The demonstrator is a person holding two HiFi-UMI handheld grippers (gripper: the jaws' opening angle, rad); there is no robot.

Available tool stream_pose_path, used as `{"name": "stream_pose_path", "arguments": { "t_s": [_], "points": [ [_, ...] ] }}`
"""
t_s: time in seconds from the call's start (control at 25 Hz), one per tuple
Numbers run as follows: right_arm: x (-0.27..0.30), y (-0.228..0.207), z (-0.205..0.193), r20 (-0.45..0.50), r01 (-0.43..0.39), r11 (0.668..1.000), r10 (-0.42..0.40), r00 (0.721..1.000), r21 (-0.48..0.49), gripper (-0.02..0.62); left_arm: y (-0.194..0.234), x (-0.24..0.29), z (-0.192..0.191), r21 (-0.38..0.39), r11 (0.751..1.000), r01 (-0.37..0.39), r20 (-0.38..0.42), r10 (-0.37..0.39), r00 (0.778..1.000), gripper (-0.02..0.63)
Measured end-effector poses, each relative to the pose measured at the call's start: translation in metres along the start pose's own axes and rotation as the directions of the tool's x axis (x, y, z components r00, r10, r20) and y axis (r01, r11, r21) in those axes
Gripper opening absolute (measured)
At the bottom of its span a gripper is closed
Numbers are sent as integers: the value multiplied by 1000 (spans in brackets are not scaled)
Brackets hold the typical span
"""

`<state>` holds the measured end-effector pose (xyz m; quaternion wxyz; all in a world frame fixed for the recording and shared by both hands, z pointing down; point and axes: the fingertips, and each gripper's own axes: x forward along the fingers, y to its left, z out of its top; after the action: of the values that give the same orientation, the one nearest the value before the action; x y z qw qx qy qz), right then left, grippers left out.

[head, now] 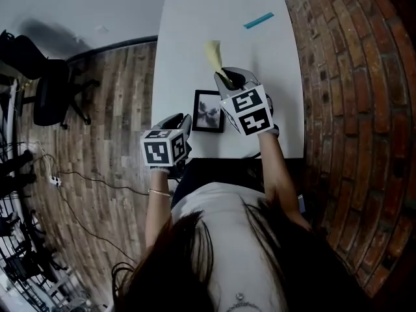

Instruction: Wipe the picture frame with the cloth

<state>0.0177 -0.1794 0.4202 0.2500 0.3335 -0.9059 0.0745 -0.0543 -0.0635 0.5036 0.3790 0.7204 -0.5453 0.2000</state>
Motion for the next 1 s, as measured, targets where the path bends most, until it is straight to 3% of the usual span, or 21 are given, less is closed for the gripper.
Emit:
{"name": "stream_pose_path", "arguments": {
  "t_s": [0.44,1.0],
  "points": [
    [17,4,-16,-42,-7,999,10,999,50,35,6,21,-30,-3,998,70,-137,-70,988,114],
    [43,12,-42,-133,20,992,-4,991,122,35,15,43,-57,12,983,183,-288,-172,942,115]
  ]
}}
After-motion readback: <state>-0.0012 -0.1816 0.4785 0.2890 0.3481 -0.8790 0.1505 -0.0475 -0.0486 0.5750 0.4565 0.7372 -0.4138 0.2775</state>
